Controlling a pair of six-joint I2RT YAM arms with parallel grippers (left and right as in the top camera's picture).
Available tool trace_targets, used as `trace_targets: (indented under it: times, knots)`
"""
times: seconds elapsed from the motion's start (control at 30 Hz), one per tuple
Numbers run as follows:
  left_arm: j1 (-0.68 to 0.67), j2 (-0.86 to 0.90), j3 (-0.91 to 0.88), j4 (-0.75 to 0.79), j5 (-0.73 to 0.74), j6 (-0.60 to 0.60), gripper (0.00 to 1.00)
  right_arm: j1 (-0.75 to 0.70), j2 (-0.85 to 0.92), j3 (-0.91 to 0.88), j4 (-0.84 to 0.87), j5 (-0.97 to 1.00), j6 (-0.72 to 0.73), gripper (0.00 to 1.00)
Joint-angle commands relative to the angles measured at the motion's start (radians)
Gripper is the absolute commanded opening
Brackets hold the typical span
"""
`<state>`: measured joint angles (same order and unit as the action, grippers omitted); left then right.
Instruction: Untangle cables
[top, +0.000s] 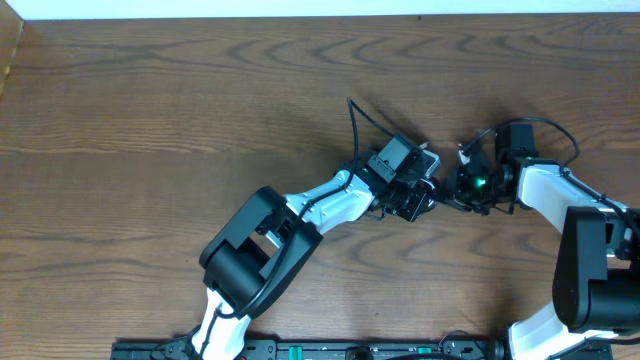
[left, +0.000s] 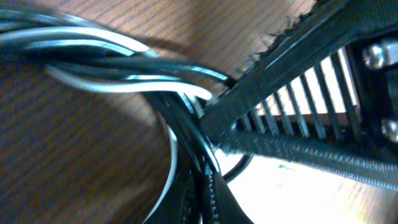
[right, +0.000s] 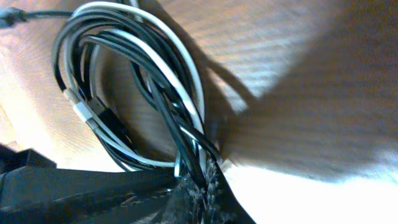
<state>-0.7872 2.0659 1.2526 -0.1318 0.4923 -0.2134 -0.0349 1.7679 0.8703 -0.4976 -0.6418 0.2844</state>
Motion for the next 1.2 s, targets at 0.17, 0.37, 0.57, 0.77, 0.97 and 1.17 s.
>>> trace_targets:
  times: [0.17,0.37,0.57,0.77,0.97,1.17]
  knots:
    - [0.073,-0.292,-0.011,-0.108,-0.003,-0.055,0.06,-0.018,0.002,0.002,-0.042,0.169,0.151,0.01]
    - [0.114,-0.492,-0.011,-0.179,-0.004,-0.062,0.07,-0.018,0.002,0.002,-0.044,0.188,0.164,0.01]
    - [0.185,-0.551,-0.011,-0.285,-0.008,-0.060,0.08,-0.018,0.002,0.002,-0.060,0.178,0.140,0.01]
    - [0.214,-0.523,-0.012,-0.366,-0.008,0.050,0.08,-0.018,-0.003,0.006,-0.066,0.068,0.019,0.01]
    - [0.167,-0.420,-0.012,-0.345,-0.007,0.056,0.30,-0.018,-0.052,0.032,-0.067,-0.119,-0.074,0.02]
    - [0.146,-0.320,-0.012,-0.336,-0.007,0.055,0.39,-0.026,-0.181,0.039,-0.089,-0.147,-0.072,0.51]
